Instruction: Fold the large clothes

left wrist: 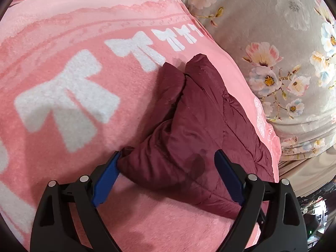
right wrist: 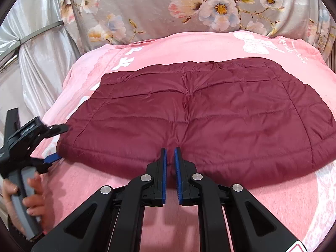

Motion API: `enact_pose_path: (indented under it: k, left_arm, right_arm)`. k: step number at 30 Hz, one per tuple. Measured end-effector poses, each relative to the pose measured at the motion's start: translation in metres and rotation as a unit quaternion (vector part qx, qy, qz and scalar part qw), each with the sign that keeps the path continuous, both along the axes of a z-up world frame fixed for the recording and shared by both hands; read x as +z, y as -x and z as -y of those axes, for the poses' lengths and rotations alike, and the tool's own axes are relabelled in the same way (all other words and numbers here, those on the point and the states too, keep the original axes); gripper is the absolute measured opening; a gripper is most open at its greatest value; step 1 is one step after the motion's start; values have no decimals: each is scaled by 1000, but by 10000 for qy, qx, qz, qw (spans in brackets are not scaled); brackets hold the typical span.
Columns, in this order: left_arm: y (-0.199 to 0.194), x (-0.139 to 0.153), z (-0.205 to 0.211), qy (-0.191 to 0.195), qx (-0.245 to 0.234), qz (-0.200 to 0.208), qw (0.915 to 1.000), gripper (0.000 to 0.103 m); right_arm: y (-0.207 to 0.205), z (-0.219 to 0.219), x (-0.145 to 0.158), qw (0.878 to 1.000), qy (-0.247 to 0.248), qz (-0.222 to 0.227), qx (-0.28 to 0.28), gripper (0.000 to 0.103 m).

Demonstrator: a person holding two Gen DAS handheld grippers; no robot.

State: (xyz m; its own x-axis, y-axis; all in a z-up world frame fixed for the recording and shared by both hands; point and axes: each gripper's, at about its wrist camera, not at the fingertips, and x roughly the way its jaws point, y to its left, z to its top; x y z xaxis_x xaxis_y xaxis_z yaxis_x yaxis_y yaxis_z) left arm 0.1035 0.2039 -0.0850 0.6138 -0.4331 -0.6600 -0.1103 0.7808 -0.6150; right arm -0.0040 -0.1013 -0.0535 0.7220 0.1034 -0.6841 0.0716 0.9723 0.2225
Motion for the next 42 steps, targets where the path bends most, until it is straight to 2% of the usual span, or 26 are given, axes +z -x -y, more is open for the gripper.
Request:
enact_pose_path:
  k: [6, 9, 12, 15, 19, 23, 27, 34, 38, 42]
  left_arm:
    - [-4, 3, 14, 22, -163, 38, 9999, 84]
    - [-5, 5, 26, 67, -371, 55, 9993, 79]
    - [-5, 9, 43, -96, -622, 105, 9980, 74]
    - [-3, 16, 52, -160, -687, 222, 9973, 64]
    - [2, 39, 56, -318, -732, 546, 9953, 37]
    - [7, 67, 67, -452, -897, 899, 9909, 24]
    - [17, 103, 97, -750, -1215, 1389, 9800, 19]
    - [40, 155, 184, -1223, -1931, 2180, 9488, 18]
    - [48, 168, 228, -1182, -2372, 2331, 9356, 17]
    - [56, 165, 287, -1284, -2832, 2340, 9212, 17]
  right_arm:
    - [2, 3, -6, 10000, -44, -78, 1, 10]
    - [1, 2, -8, 9999, 30, -89, 37, 10]
    - [2, 3, -4, 9999, -11, -101, 41, 10]
    - [4, 8, -3, 9998, -136, -158, -20, 10]
    - [0, 10, -12, 9996, -196, -217, -53, 10]
    - [-3, 7, -19, 9998, -138, -141, -69, 10]
    - [-4, 6, -23, 9997, -220, -59, -69, 10]
    - [12, 35, -1, 9973, -717, -4, -126, 10]
    - [36, 71, 23, 9960, -732, 219, -463, 10]
    - [60, 112, 31, 9922, -728, 255, -978, 10]
